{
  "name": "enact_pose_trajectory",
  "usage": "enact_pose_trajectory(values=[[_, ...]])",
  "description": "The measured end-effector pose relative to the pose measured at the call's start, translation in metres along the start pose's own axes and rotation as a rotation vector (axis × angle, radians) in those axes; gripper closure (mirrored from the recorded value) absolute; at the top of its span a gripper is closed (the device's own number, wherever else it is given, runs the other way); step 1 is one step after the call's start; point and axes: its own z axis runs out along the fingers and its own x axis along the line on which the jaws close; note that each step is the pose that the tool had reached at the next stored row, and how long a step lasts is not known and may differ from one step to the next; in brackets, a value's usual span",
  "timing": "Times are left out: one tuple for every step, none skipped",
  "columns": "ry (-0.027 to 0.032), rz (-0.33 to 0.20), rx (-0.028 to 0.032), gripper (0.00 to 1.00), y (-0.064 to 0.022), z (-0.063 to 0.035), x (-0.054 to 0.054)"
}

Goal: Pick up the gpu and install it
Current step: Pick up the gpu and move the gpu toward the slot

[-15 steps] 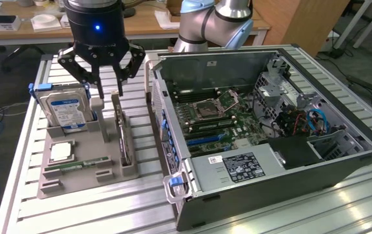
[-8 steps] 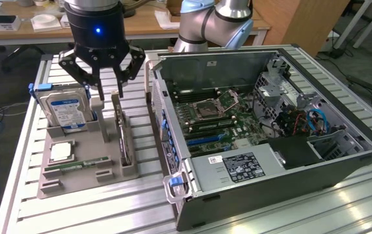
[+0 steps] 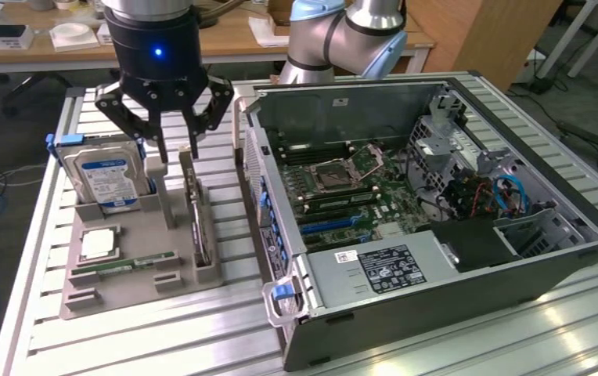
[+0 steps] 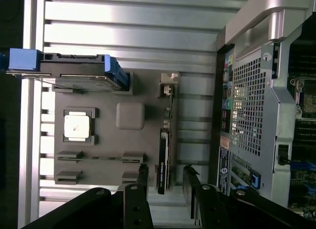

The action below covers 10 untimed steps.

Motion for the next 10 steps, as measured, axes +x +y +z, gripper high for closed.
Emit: enact_pose_trajectory(values=[[0.0000,0.000,0.0000,0.58,0.0000,0.0003,0.0000],[0.0000,0.000,0.0000,0.58,0.0000,0.0007,0.0000],[0.0000,0.000,0.0000,0.58,0.0000,0.0009,0.0000],[0.0000,0.000,0.0000,0.58,0.0000,0.0012,0.0000],[0.0000,0.000,0.0000,0.58,-0.0001,0.0015,0.0000],[0.0001,0.000,0.0001,0.58,-0.0001,0.0017,0.0000],[0.0000,0.000,0.0000,0.58,-0.0001,0.0021,0.0000],[-0.0001,0.000,-0.0001,0.58,-0.0001,0.0024,0.0000],[0.0000,0.000,0.0000,0.58,-0.0001,0.0027,0.0000],[-0.0001,0.000,0.0000,0.58,-0.0001,0.0031,0.0000]])
